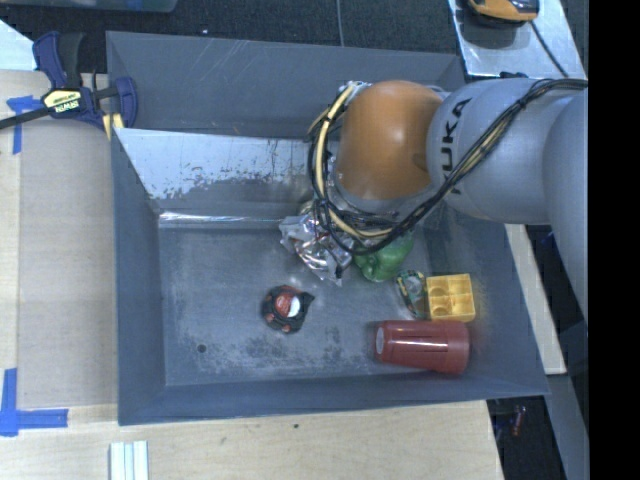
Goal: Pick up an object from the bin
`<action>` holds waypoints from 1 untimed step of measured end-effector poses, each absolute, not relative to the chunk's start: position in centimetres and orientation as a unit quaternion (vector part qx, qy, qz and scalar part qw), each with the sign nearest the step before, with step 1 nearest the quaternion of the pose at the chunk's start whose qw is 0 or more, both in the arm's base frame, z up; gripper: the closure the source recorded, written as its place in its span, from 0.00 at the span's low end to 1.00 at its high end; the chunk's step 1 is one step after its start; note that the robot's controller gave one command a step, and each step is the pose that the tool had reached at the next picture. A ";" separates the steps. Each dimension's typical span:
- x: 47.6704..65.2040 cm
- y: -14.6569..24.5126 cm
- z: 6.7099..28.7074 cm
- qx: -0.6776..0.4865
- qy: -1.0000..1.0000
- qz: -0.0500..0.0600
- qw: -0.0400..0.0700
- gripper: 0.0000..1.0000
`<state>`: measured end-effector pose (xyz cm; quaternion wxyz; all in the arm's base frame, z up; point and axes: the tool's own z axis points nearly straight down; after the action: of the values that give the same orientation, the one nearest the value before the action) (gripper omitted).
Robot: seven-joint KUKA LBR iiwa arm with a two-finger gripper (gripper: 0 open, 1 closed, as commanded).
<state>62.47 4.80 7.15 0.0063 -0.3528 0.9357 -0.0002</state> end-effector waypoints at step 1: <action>62.5 4.8 8.0 -0.352 0.936 0.000 0.007 1.00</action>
Offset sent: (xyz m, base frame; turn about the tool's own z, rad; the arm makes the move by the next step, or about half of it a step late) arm -0.0003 -0.0002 0.0998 0.0012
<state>62.47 4.79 8.03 0.0074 -0.3519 0.9360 -0.0003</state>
